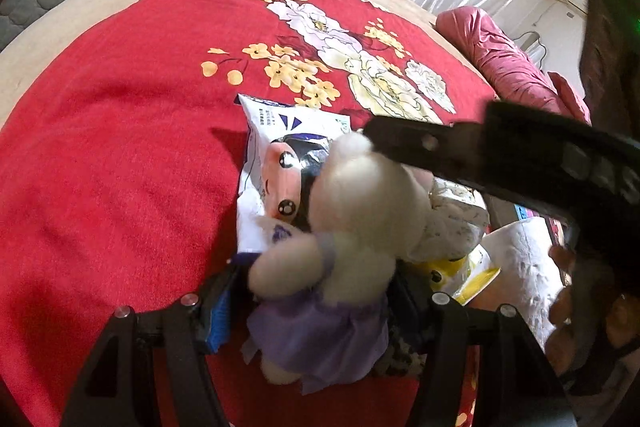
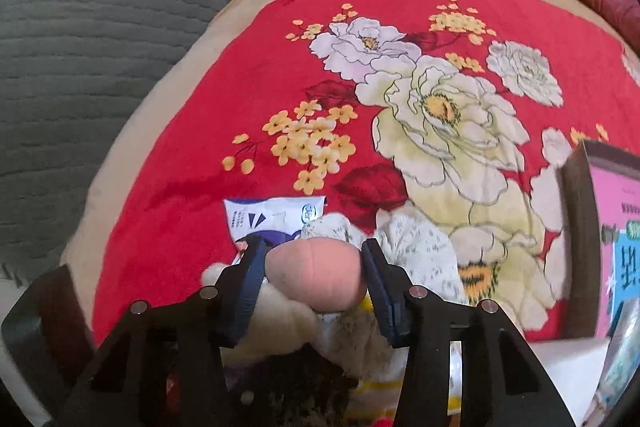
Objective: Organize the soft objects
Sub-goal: 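Grasp the bear in the purple dress with the left tool while the right tool grasps the pink sponge, then lift the bear and the pink sponge and carry them toward the tray with both tools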
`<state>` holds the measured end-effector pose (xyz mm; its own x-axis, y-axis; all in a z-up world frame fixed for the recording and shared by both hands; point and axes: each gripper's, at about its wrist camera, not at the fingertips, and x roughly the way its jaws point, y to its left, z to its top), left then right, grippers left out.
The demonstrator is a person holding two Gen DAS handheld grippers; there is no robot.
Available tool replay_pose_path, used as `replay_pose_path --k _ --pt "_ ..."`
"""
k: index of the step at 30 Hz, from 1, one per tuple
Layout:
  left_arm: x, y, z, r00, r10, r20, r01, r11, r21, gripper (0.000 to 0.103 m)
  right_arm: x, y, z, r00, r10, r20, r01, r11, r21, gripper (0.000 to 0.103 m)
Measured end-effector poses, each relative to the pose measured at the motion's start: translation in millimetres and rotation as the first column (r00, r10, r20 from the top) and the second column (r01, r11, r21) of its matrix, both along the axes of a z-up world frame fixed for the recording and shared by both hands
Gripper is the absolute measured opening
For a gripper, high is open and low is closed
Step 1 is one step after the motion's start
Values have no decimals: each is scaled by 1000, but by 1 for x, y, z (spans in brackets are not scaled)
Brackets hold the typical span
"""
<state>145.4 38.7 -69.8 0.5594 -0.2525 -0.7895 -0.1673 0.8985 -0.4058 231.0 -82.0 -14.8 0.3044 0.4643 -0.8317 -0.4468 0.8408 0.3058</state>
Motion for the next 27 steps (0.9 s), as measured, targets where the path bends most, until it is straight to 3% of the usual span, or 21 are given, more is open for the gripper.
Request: replay_pose_path --k 7,16,21,27 --pt "-7 -3 2 998 -61 -4 61 998 17 56 -22 -31 9 999 -37 -38 41 993 113 49" --pt "-23 -1 17 994 -83 69 83 997 4 50 -55 -70 31 996 -83 -19 85 970 229 49" --pt "-26 3 23 993 -72 94 72 997 -2 47 -74 -83 32 996 -86 4 83 972 219 49" --pt "-33 3 26 992 -63 105 62 998 14 47 -92 -81 27 993 -72 92 60 990 125 49"
